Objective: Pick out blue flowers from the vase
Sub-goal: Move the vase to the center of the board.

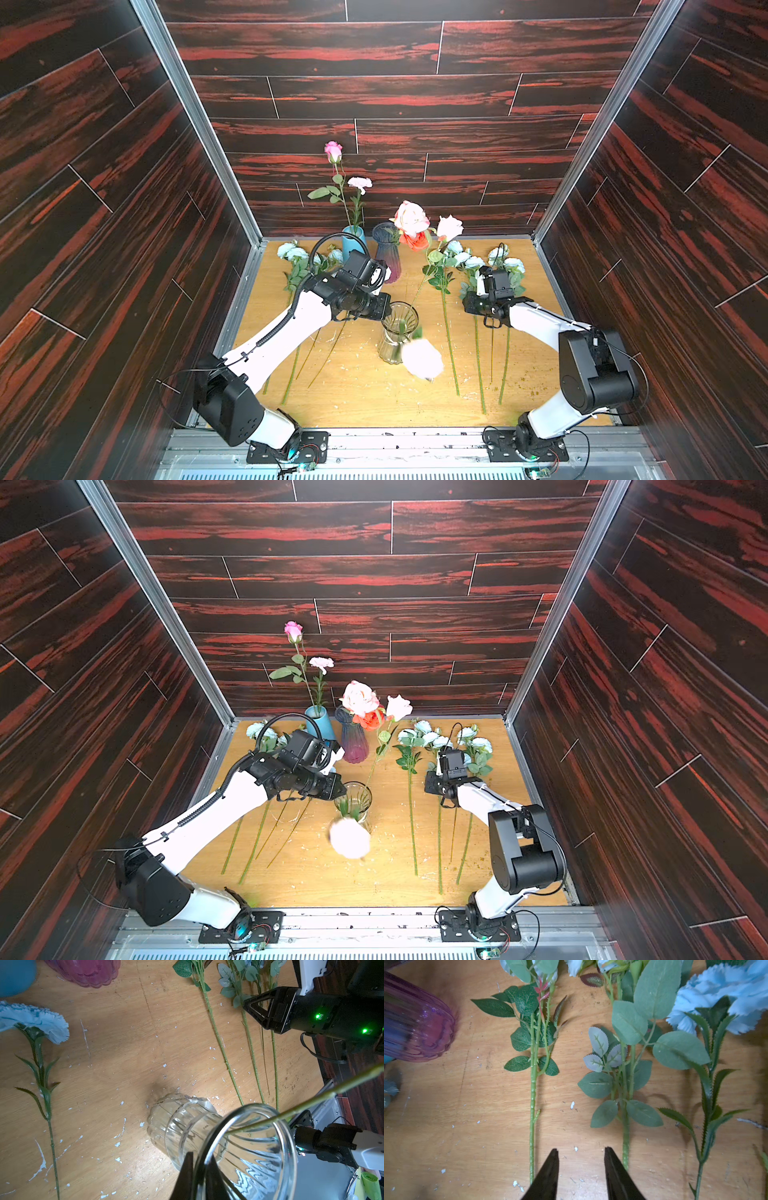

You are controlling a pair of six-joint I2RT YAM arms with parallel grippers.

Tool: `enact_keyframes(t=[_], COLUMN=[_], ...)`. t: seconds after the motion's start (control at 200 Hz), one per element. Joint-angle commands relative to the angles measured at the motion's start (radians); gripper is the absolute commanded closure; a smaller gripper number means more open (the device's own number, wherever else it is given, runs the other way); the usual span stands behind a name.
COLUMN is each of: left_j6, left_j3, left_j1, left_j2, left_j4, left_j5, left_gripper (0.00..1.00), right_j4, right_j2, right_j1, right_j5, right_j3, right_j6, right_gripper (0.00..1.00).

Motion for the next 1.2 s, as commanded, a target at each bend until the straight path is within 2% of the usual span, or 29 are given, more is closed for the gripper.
enact_keyframes(t=[0.0, 0.175, 0.361, 0.711, 0.962, 1.197], left_j6=[0.004, 0.0, 0.008, 0.0, 0.007, -0.015], left_j3=[0.029, 0.105, 0.241, 0.585, 0.833, 0.878], left_j1=[0.001, 0.002, 0.01, 0.076, 0.104, 0.127], left_j2=[0.035, 0.081, 0.186, 0.464, 0.634, 0.699], left_j4=[0.013, 0.046, 0.056, 0.047, -0.041, -0.007], left_j5=[-0.034, -0.056, -0.067, -0.057, -0.071, -0.025], left_gripper=[1.0, 1.0, 1.0, 1.0, 1.0, 1.0], right_j4=[0.01, 0.011, 0.012, 0.009, 0.004, 0.001], right_j2=[0.005, 0.005, 0.005, 0.014, 0.025, 0.03], right_j1=[0.006, 0.005, 0.006, 0.005, 0.007, 0.007], right_j5=[-0.006, -0.006, -0.006, -0.011, -0.014, -0.014], right_j3=[-0.007, -0.008, -0.008, -0.002, 0.006, 0.011], right_j6=[0.006, 0.006, 0.006, 0.005, 0.003, 0.003], right_gripper=[0.6, 0.61, 0.61, 0.61, 0.61, 0.61])
